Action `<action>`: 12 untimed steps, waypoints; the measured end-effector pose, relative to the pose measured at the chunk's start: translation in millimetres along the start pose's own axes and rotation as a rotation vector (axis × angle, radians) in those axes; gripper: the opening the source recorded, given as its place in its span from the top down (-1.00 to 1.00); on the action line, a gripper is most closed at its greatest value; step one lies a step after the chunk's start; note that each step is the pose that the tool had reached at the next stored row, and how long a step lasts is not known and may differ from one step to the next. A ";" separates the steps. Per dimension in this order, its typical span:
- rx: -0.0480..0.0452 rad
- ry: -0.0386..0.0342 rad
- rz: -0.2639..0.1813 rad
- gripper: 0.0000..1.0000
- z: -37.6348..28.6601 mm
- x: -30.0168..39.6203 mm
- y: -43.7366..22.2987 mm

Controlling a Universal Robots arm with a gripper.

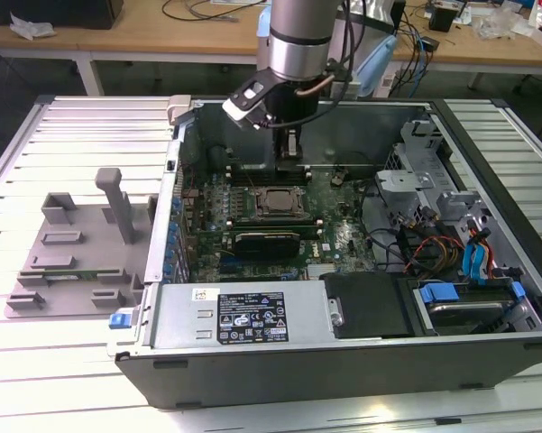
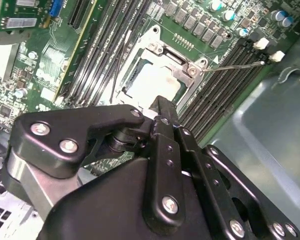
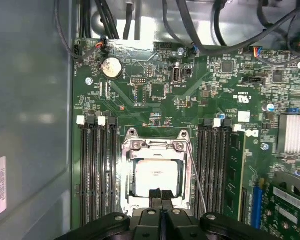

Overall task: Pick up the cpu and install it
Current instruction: 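Close the cpu cover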

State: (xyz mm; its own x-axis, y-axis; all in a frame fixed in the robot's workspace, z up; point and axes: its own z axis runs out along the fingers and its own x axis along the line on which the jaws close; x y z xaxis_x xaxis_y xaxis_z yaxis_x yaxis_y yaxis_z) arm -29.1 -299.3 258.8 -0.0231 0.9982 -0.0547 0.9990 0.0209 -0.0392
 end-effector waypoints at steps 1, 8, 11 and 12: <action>0.0001 -0.0001 0.000 0.79 -4.9 -0.3 -0.2; 0.0000 0.0001 0.000 0.79 -27.0 -1.5 -1.1; -0.0001 0.0013 0.000 0.79 -27.1 -1.5 -1.1; 0.0000 0.0013 0.000 0.79 -27.1 -1.5 -1.1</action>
State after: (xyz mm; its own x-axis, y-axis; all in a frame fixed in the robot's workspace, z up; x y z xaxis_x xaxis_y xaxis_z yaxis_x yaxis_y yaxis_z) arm -29.1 -299.3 286.0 -0.0231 0.9983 -0.0535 0.9990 0.0210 -0.0392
